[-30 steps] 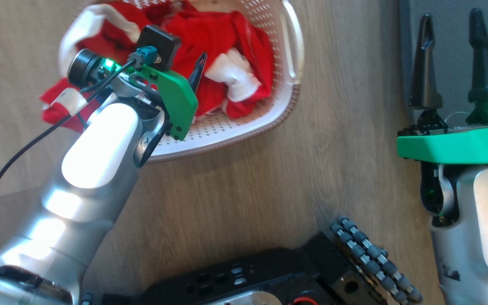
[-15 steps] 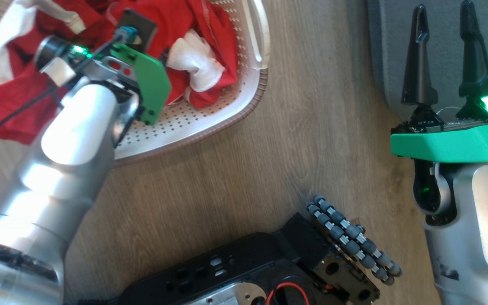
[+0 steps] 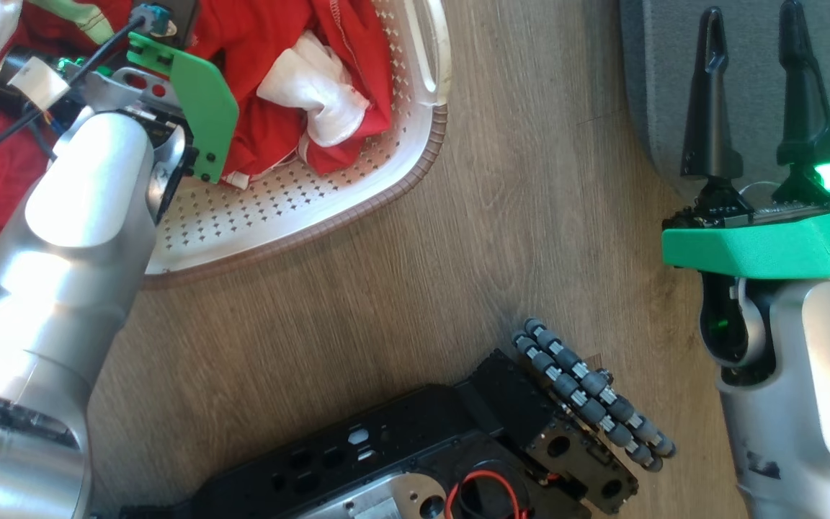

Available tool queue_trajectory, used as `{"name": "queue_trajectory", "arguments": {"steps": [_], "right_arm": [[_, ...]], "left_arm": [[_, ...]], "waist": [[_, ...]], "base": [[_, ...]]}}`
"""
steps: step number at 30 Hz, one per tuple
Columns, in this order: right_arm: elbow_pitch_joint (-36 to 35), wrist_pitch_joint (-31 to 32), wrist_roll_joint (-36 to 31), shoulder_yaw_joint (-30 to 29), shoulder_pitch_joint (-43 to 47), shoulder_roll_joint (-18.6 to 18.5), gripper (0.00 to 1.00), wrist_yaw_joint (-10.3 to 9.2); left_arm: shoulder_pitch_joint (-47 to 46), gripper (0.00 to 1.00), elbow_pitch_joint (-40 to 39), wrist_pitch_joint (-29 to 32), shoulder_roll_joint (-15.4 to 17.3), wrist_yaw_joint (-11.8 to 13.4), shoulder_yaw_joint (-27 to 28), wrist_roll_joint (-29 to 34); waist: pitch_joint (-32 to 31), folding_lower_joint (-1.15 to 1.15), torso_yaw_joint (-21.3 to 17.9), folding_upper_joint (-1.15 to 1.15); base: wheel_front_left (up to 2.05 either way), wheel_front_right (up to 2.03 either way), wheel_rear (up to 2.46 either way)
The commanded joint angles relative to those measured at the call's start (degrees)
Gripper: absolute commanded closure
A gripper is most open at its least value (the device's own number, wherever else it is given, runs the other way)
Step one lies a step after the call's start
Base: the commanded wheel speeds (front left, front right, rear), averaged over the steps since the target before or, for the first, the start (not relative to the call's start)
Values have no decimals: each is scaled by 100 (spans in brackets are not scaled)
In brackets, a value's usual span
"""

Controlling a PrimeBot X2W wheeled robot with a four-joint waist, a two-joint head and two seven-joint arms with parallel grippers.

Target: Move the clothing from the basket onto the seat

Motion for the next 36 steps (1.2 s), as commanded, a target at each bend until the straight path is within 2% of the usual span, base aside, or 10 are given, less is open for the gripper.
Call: {"name": "queue_trajectory", "arguments": {"steps": [1,12,13,14,15,18,20,21,29,36], "right_arm": [[-193,-27,15,77,314,-3,0,40],[-280,-27,-191,60,346,-3,0,40],[-281,-27,-195,56,348,-3,0,40],[-278,-27,-192,51,349,-3,0,40],[-277,-27,-188,46,345,-3,0,40],[-298,-27,-192,28,333,-3,0,40],[-313,-27,-208,13,327,-3,0,40],[-320,-27,-219,8,327,-3,0,40],[-295,-27,-278,-105,333,-3,0,40],[-237,-27,-575,-384,372,-3,0,40]], "left_arm": [[-21,0,-50,-60,104,12,120,-29],[-75,0,292,-390,-230,-434,31,-328],[-84,6,310,-428,-256,-463,7,-343],[-96,25,326,-476,-279,-483,-16,-351],[-121,51,359,-600,-313,-508,-43,-370],[-150,68,463,-704,-347,-535,-98,-382],[-171,95,531,-769,-372,-552,-139,-391],[-181,100,554,-812,-389,-562,-158,-403],[-231,100,533,-1242,-564,-619,-262,-680],[20,100,-154,-1947,-582,-626,-204,-1527]], "waist": [[12,0,14,0],[104,0,222,0],[106,0,230,0],[106,0,235,0],[107,0,245,0],[121,0,276,0],[132,0,301,0],[138,0,314,0],[82,0,529,0],[-484,0,1133,0]], "base": [[0,0,0],[0,0,0],[0,0,0],[0,0,0],[0,0,0],[0,0,0],[0,0,0],[0,0,0],[0,0,0],[0,0,0]]}}
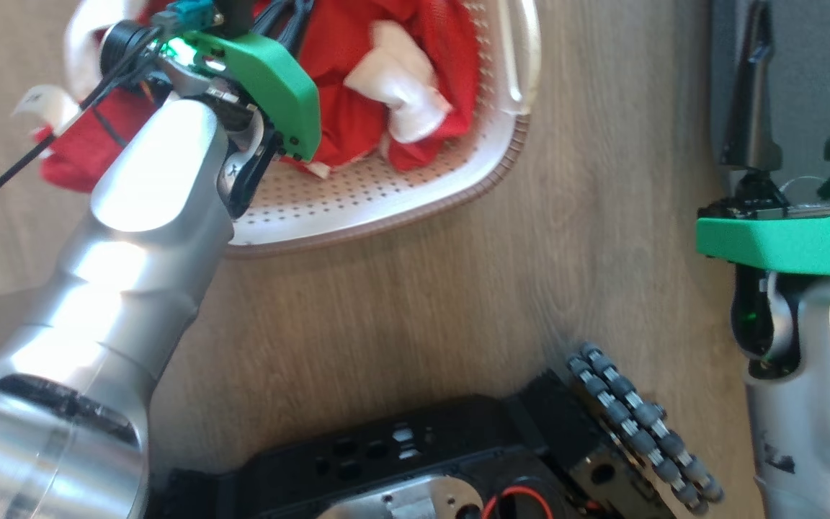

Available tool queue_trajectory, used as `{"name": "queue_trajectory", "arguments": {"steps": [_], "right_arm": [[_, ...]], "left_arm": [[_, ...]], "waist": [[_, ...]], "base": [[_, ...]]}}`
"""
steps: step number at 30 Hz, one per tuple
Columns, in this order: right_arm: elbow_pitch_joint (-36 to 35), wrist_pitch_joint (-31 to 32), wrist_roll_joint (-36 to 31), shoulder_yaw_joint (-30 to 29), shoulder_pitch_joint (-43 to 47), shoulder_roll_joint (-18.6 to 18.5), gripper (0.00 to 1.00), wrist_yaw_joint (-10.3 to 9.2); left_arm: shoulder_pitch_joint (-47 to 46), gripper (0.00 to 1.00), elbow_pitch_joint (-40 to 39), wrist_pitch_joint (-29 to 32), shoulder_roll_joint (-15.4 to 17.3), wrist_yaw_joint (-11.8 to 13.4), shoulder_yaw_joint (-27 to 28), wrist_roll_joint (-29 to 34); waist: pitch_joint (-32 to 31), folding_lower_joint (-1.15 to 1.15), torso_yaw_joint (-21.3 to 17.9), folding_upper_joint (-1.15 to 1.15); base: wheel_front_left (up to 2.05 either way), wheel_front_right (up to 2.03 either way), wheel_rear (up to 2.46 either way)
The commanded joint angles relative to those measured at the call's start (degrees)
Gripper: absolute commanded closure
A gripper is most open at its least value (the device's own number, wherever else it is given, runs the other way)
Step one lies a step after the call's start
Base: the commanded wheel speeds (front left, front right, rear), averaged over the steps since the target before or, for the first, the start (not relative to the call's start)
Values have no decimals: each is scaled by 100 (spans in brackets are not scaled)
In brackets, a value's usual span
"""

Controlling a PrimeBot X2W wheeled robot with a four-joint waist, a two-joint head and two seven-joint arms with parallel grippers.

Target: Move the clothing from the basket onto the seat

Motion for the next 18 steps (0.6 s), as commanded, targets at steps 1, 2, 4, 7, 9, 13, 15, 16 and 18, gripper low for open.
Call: {"name": "queue_trajectory", "arguments": {"steps": [1,2,4,7,9,13,15,16,18], "right_arm": [[-138,-27,-90,-2,353,-3,0,40],[-133,-27,-138,-30,367,-3,0,40],[-105,-27,-264,-80,414,-3,0,40],[-72,-27,-385,-141,479,-3,0,40],[-27,-27,-500,-195,564,-3,0,40],[106,-27,-670,-229,769,-3,0,40],[186,-27,-708,-225,891,-20,0,40],[224,-27,-712,-230,960,-40,0,40],[302,-27,-695,-238,1106,-94,0,40]], "left_arm": [[288,100,-279,-186,156,-36,159,-224],[390,100,-415,-264,239,-36,246,-392],[641,100,-716,-371,423,-36,387,-666],[936,100,-1033,-431,605,-36,528,-872],[1266,100,-1325,-461,782,-36,702,-1012],[1966,100,-1887,-478,1042,42,1205,-1098],[2348,100,-2201,-479,1111,128,1446,-1070],[2535,100,-2344,-480,1128,173,1535,-1045],[2884,100,-2566,-480,1164,253,1658,-1020]], "waist": [[-430,0,376,0],[-553,0,448,0],[-824,0,618,0],[-1122,0,797,0],[-1427,0,966,0],[-2108,0,1226,0],[-2455,0,1326,0],[-2638,0,1381,0],[-2995,0,1474,0]], "base": [[0,0,0],[0,0,0],[0,0,0],[0,0,0],[0,0,0],[0,0,0],[0,0,0],[0,0,0],[0,0,0]]}}
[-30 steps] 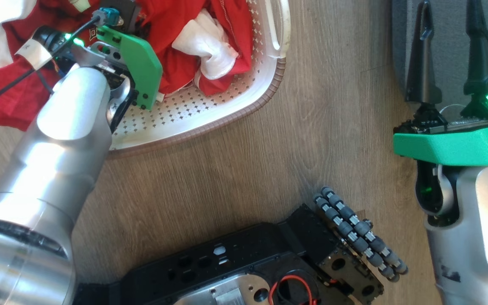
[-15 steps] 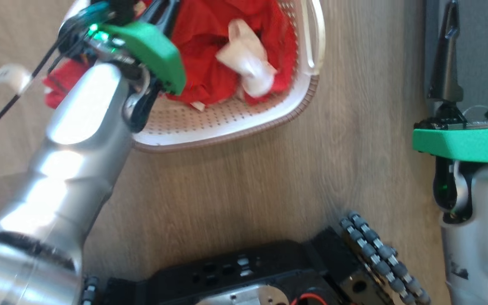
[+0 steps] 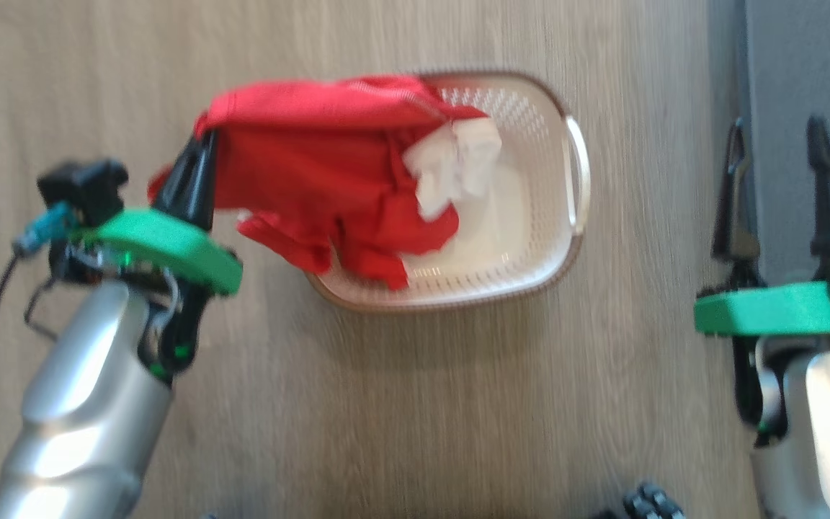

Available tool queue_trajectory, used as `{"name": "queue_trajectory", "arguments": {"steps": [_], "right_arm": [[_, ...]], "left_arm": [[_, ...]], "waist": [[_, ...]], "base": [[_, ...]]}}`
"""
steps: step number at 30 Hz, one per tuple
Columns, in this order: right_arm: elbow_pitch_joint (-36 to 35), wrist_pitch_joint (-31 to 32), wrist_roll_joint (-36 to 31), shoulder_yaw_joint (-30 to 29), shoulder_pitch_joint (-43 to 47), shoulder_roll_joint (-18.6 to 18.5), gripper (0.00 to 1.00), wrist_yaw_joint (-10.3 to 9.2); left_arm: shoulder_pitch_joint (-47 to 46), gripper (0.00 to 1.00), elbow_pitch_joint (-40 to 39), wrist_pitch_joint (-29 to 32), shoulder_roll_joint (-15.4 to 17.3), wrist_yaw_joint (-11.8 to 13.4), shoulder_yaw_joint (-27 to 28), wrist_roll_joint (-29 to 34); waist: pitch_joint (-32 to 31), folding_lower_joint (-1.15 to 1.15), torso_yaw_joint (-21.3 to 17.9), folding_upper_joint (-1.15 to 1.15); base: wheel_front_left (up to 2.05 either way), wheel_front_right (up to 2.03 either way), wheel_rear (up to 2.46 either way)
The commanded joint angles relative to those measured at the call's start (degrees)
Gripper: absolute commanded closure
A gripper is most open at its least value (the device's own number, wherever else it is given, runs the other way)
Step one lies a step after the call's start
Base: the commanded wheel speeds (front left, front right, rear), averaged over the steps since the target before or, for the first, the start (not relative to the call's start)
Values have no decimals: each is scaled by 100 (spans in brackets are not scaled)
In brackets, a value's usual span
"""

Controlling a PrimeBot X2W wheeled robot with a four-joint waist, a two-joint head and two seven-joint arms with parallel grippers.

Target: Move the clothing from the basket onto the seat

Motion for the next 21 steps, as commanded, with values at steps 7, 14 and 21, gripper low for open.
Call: {"name": "queue_trajectory", "arguments": {"steps": [7,14,21], "right_arm": [[104,-27,121,133,619,-245,0,40],[293,-27,251,304,963,-378,0,40],[406,-27,350,372,1278,-475,0,40]], "left_arm": [[774,100,-554,9,432,324,305,21],[1402,100,-1307,283,778,738,437,-29],[1930,100,-2071,556,984,1094,518,-107]], "waist": [[-1703,0,603,-1],[-2441,0,630,-1],[-2939,0,646,-1]], "base": [[0,0,0],[0,0,0],[0,0,0]]}}
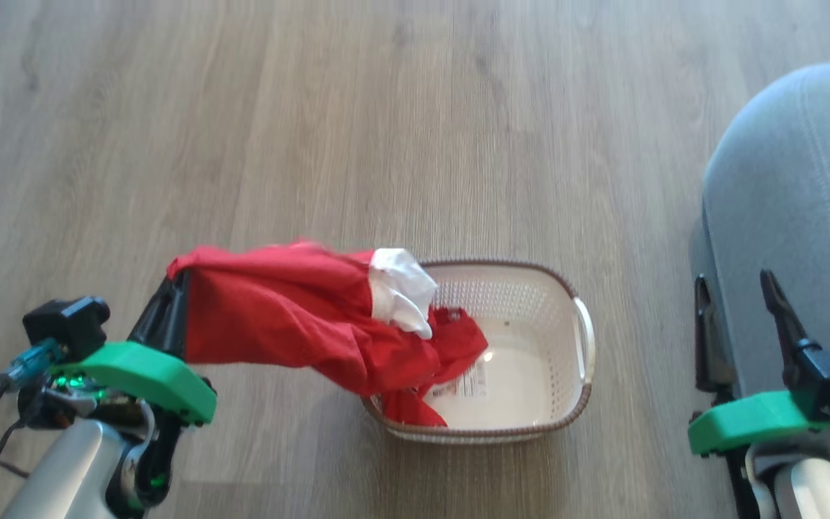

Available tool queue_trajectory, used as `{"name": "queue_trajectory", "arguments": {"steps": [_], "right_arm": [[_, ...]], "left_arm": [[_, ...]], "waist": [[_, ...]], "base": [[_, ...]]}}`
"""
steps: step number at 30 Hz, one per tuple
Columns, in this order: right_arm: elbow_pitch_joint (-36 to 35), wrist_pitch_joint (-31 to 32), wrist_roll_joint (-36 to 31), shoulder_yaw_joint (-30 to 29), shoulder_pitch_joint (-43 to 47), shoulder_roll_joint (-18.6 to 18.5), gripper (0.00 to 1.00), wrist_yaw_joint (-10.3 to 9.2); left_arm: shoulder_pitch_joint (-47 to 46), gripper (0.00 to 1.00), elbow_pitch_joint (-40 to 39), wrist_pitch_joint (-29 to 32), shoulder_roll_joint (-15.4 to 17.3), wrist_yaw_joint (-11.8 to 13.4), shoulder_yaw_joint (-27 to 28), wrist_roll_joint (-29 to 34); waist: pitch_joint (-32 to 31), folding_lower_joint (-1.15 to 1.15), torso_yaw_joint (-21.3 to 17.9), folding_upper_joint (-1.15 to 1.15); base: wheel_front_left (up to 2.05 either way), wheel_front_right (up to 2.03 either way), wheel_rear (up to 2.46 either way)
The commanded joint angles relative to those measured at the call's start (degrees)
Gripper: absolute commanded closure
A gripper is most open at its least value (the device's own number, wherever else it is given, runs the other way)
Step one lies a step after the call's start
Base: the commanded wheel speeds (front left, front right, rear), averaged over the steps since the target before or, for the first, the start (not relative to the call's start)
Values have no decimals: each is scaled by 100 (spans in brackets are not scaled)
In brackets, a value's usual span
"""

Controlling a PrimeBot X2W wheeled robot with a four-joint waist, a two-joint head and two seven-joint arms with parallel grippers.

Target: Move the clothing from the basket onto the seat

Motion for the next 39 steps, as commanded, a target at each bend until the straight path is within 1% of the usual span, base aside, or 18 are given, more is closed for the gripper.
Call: {"name": "queue_trajectory", "arguments": {"steps": [1,10,15,20,26,30,31,34,36,39], "right_arm": [[-142,-28,54,155,2,-160,0,40],[-67,-28,139,270,164,-210,0,40],[-42,-28,148,356,166,-228,0,40],[68,-28,151,579,64,-332,0,40],[204,-28,163,923,-200,-467,0,40],[343,-28,233,1539,-590,-526,0,40],[456,-28,288,2005,-865,-542,0,40],[663,-28,461,2781,-1361,-514,0,40],[794,-28,626,3254,-1698,-468,0,40],[947,-28,885,3846,-2172,-415,0,40]], "left_arm": [[-152,100,-379,47,279,90,292,-35],[211,100,-1149,393,656,508,468,-20],[299,100,-1364,528,767,626,518,-35],[265,100,-1486,690,865,665,488,-15],[25,100,-1534,836,920,610,400,35],[-225,100,-1581,942,924,539,290,99],[-379,100,-1584,997,913,490,212,147],[-651,100,-1576,1091,862,387,53,226],[-860,100,-1576,1157,814,258,-107,298],[-1185,100,-1564,1200,732,2,-372,430]], "waist": [[-282,1,48,0],[-692,1,1,0],[-714,1,-18,0],[-696,1,-26,0],[-647,1,0,0],[-593,1,25,0],[-580,1,40,0],[-571,1,73,0],[-577,1,113,0],[-570,1,180,0]], "base": [[0,0,0],[0,0,0],[0,0,0],[0,0,0],[0,0,0],[0,0,0],[0,0,0],[0,0,0],[0,0,0],[0,0,0]]}}
